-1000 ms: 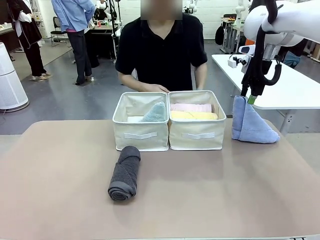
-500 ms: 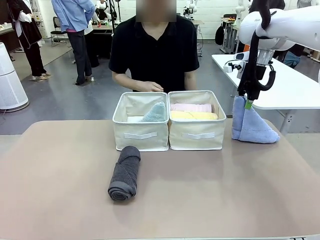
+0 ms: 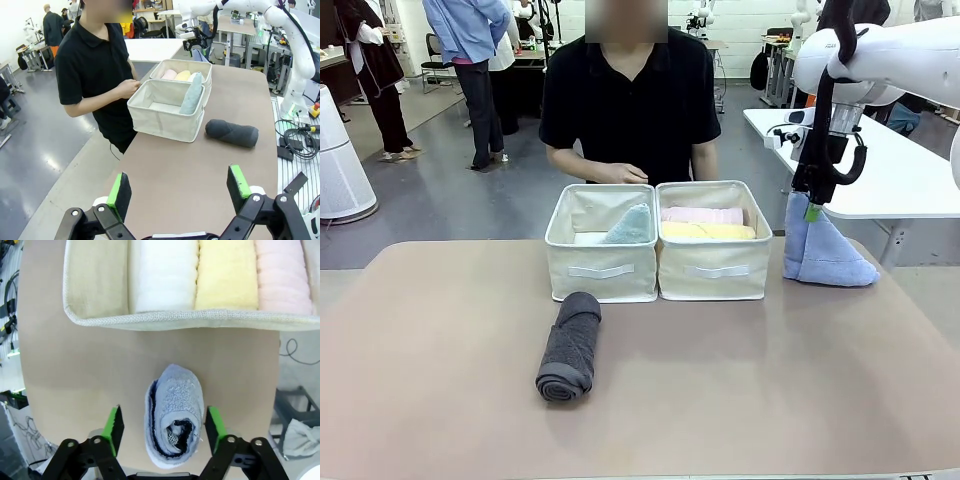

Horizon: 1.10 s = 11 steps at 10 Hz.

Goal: Sort the towels based on their folding style.
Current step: Pick up another triangle-folded towel from the table and place it in the left Fabric basket.

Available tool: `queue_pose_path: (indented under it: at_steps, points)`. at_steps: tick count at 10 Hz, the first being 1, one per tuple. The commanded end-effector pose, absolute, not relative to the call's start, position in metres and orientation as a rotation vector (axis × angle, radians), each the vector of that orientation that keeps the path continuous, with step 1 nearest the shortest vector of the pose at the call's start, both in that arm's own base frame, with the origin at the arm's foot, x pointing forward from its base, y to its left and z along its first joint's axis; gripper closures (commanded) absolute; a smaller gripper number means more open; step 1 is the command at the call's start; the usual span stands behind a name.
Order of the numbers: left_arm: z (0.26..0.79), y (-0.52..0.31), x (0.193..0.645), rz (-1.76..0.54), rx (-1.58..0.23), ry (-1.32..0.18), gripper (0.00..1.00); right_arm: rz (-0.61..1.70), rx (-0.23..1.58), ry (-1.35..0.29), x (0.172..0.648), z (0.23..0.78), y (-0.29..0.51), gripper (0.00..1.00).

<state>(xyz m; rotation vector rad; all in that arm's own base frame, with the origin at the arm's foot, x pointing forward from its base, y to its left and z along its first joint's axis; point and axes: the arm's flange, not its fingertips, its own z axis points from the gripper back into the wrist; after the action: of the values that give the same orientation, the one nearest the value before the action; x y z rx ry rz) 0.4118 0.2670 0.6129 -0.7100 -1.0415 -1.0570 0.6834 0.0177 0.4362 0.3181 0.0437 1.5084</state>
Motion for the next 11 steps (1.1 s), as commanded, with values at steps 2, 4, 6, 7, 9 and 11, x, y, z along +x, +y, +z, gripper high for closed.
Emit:
queue_pose_path:
  at_steps: [2, 4, 6, 7, 9, 11]
  points:
    - [0.614, 0.265, 0.409, -1.044, -0.717, -1.052, 0.0, 1.518, 0.323, 0.058, 0.69, 0.438, 0.016, 1.0]
    - [0.614, 0.265, 0.409, -1.044, -0.717, -1.052, 0.0, 1.532, 0.326, 0.058, 0.688, 0.439, 0.015, 0.84]
    - [0.614, 0.265, 0.409, -1.044, -0.717, -1.052, 0.0, 1.541, 0.321, 0.055, 0.687, 0.441, 0.015, 1.0]
    - [0.614, 0.265, 0.409, -1.044, -0.717, -1.052, 0.0, 1.546, 0.315, 0.055, 0.685, 0.443, 0.015, 1.0]
    - [0.614, 0.265, 0.409, -1.044, -0.717, -1.052, 0.0, 1.541, 0.254, 0.071, 0.671, 0.457, 0.014, 1.0]
    - [0.614, 0.265, 0.409, -1.044, -0.717, -1.052, 0.0, 1.507, 0.153, 0.165, 0.638, 0.499, 0.021, 0.89]
